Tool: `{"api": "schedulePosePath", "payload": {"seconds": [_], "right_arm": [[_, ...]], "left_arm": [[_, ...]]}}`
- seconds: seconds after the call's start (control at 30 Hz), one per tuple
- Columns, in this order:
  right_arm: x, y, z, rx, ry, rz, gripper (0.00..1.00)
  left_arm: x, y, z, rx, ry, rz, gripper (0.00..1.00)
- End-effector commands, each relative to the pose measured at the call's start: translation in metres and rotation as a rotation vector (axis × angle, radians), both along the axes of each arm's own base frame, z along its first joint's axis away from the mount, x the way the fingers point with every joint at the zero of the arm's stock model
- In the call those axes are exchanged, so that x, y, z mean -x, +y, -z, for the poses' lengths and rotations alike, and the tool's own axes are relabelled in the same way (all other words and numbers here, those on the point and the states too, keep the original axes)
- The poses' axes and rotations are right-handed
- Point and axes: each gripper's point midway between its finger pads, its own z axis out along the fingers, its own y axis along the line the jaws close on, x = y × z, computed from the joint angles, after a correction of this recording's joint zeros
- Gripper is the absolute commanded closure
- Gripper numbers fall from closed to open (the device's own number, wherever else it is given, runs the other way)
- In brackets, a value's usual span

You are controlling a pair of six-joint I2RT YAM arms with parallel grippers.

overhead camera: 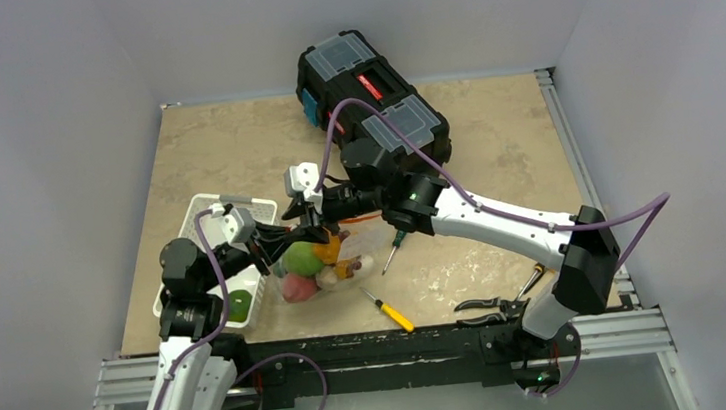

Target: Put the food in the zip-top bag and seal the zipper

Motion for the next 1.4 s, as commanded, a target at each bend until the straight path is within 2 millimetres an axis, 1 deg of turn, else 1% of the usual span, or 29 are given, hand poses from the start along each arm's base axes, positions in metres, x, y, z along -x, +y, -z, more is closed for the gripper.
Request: {"api": "schedulePosePath", "payload": {"seconds": [0.0, 0.1, 0.27, 0.4, 0.6, 0.63, 0.73, 0.8, 0.83, 0.9, 1.03, 1.17, 1.23, 1.3, 1.37], "right_arm": [[-0.002, -0.008, -0.021, -0.047, -0.047, 0.026, 0.6], [-0.001, -0.009, -0.021, -0.052, -0.047, 0.022, 0.64], [-0.001, -0.011, -0.019, -0.048, -0.042, 0.017, 0.66], [-0.001, -0.013, -0.019, -0.049, -0.041, 0.012, 0.73], [-0.003, -0.017, -0.02, -0.048, -0.041, 0.014, 0.76], [-0.002, -0.017, -0.02, -0.049, -0.041, 0.01, 0.78], [-0.001, -0.018, -0.019, -0.042, -0.039, 0.001, 0.92], [0.0, -0.019, -0.016, -0.034, -0.036, -0.001, 0.98], [-0.001, -0.02, -0.016, -0.032, -0.038, 0.003, 1.0], [-0.004, -0.024, -0.014, -0.03, -0.039, 0.018, 1.0], [-0.013, -0.033, -0.011, -0.042, -0.034, 0.054, 1.0], [-0.017, -0.041, 0.004, -0.019, -0.014, 0.086, 1.0], [-0.016, -0.042, 0.008, -0.013, 0.001, 0.082, 1.0], [-0.013, -0.04, 0.004, -0.028, 0.004, 0.061, 1.0], [-0.011, -0.035, -0.002, -0.051, 0.015, 0.039, 1.0]], "left_arm": [[0.0, 0.0, -0.016, 0.01, -0.067, -0.005, 1.0], [0.0, -0.001, -0.016, 0.008, -0.065, -0.001, 1.0], [0.0, 0.0, -0.015, 0.003, -0.066, -0.001, 1.0], [0.0, -0.001, -0.015, -0.001, -0.066, 0.003, 1.0], [0.0, -0.001, -0.014, -0.003, -0.064, 0.003, 1.0], [0.0, -0.001, -0.013, -0.003, -0.063, 0.004, 1.0], [-0.002, 0.0, -0.013, -0.003, -0.06, -0.007, 1.0], [-0.003, 0.001, -0.013, -0.003, -0.059, -0.017, 1.0], [-0.001, 0.001, -0.012, -0.003, -0.056, -0.01, 1.0], [0.003, -0.003, -0.013, 0.002, -0.058, 0.023, 1.0], [0.004, -0.004, -0.015, 0.014, -0.052, 0.029, 1.0], [0.005, -0.005, -0.017, 0.027, -0.053, 0.037, 1.0], [0.004, -0.004, -0.016, 0.023, -0.052, 0.034, 1.0], [0.009, -0.008, -0.016, 0.02, -0.062, 0.074, 1.0], [0.014, -0.011, -0.022, 0.042, -0.083, 0.107, 1.0]]}}
